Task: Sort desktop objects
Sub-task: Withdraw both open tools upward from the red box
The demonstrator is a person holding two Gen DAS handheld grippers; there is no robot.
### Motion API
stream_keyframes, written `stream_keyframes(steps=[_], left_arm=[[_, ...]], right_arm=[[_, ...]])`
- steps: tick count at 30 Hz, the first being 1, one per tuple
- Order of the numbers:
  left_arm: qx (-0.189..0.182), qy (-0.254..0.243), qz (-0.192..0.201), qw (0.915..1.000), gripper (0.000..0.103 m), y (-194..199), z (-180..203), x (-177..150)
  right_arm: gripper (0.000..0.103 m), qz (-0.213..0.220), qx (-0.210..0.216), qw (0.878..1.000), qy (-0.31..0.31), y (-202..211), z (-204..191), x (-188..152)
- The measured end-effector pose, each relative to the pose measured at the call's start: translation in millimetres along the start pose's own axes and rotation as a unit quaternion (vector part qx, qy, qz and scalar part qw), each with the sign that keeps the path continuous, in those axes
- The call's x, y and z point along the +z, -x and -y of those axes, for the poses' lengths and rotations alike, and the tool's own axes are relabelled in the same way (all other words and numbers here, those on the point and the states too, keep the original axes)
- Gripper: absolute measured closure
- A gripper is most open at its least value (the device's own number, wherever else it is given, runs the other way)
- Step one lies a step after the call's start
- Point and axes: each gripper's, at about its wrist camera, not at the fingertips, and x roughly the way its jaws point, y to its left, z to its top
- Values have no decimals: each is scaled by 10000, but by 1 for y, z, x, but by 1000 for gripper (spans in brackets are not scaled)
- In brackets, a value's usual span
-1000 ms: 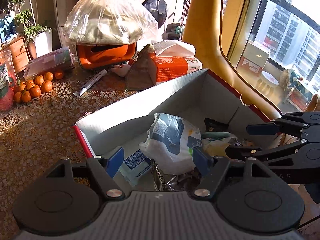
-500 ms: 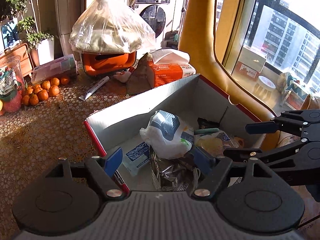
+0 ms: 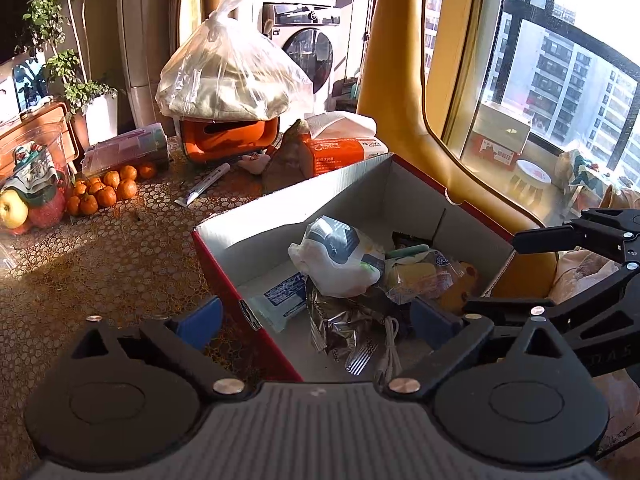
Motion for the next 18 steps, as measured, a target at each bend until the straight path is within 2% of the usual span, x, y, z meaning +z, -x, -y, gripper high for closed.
stream_keyframes(steps=[6, 14, 18], left_arm=[[-23, -11, 173, 9998, 0, 18, -3, -8], [157, 8, 527, 9985, 0, 46, 2, -19], [214, 40, 542, 9983, 0, 54, 4, -24]], right_arm=[[7, 259, -29, 9997, -20, 20, -6, -4], [7, 528, -142, 9985, -72, 41, -11, -14], [7, 553, -201, 9982, -105, 44, -11, -19]])
